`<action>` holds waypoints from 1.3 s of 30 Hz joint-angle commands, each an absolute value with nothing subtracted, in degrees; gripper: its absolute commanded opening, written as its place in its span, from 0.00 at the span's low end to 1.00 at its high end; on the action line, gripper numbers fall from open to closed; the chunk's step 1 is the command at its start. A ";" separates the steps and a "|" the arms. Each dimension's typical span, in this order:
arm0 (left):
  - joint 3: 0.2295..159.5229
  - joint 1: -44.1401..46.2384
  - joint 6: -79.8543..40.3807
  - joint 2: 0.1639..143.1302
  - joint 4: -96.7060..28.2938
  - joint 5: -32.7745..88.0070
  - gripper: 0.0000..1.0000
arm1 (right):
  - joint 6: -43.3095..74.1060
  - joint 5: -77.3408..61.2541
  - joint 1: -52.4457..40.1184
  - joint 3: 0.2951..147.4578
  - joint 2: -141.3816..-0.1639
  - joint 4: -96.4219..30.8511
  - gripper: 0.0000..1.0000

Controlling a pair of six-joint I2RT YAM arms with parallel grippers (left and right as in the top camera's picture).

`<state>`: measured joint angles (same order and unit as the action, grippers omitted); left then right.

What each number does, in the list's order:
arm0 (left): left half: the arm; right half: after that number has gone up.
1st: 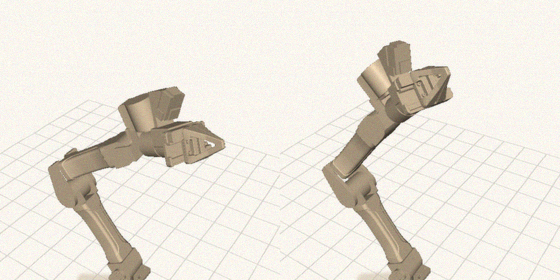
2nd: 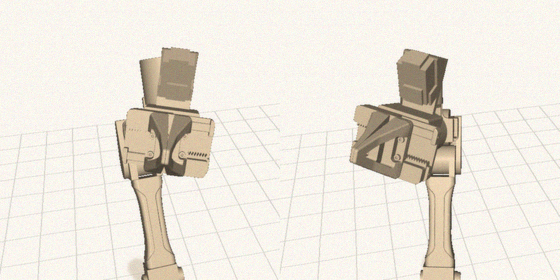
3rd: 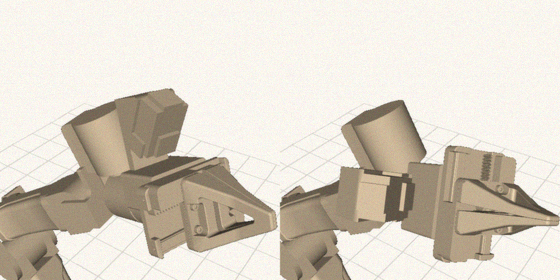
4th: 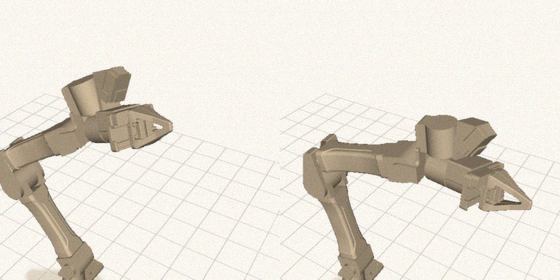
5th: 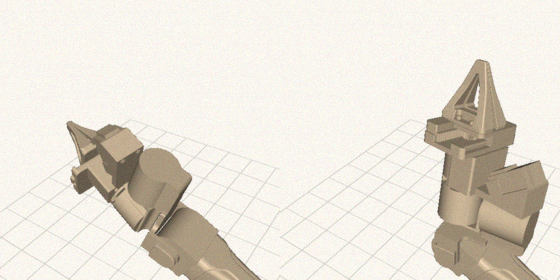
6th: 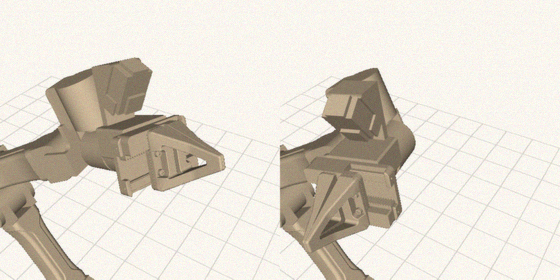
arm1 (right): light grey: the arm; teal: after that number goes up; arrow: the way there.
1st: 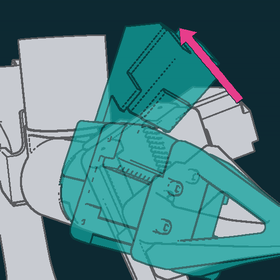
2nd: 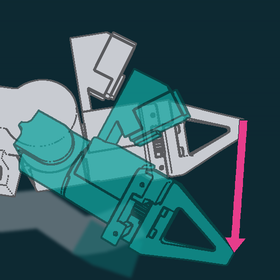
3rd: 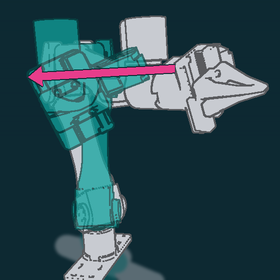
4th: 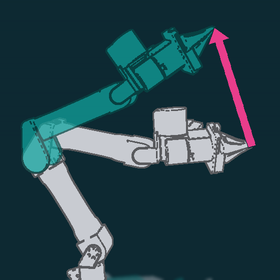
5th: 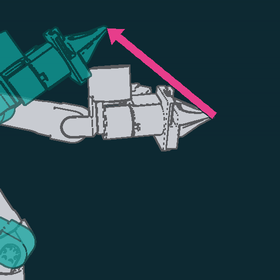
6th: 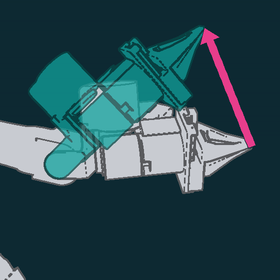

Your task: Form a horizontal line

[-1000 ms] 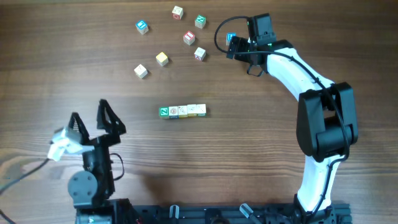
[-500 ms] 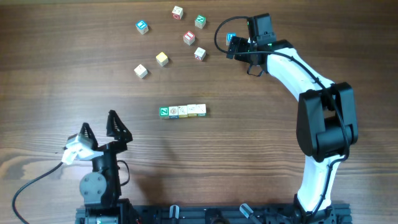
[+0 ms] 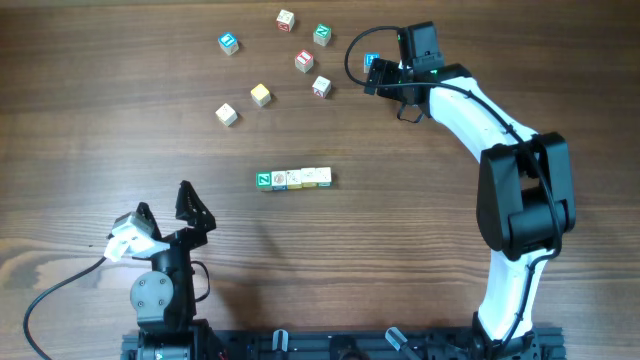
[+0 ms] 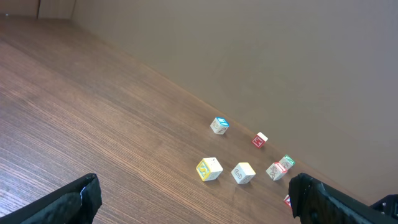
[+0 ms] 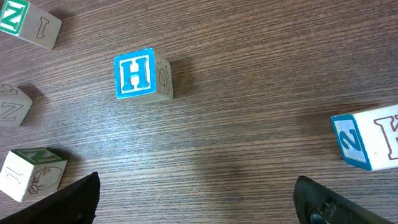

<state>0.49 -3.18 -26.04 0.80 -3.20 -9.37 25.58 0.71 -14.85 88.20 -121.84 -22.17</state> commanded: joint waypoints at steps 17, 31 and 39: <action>0.34 -3.66 -25.93 0.32 -3.29 -9.69 1.00 | 25.08 1.69 -14.98 88.36 -122.50 -22.04 1.00; 0.34 -3.66 -25.93 0.32 -3.29 -9.72 1.00 | 25.08 1.69 -15.05 88.23 -120.51 -21.87 1.00; 0.34 -3.66 -25.93 0.32 -3.29 -9.72 1.00 | 25.28 1.72 -23.29 87.26 -104.73 -21.85 1.00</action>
<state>0.49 -3.18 -26.06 0.80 -3.22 -9.37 25.61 1.19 -19.05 88.14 -109.75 -22.04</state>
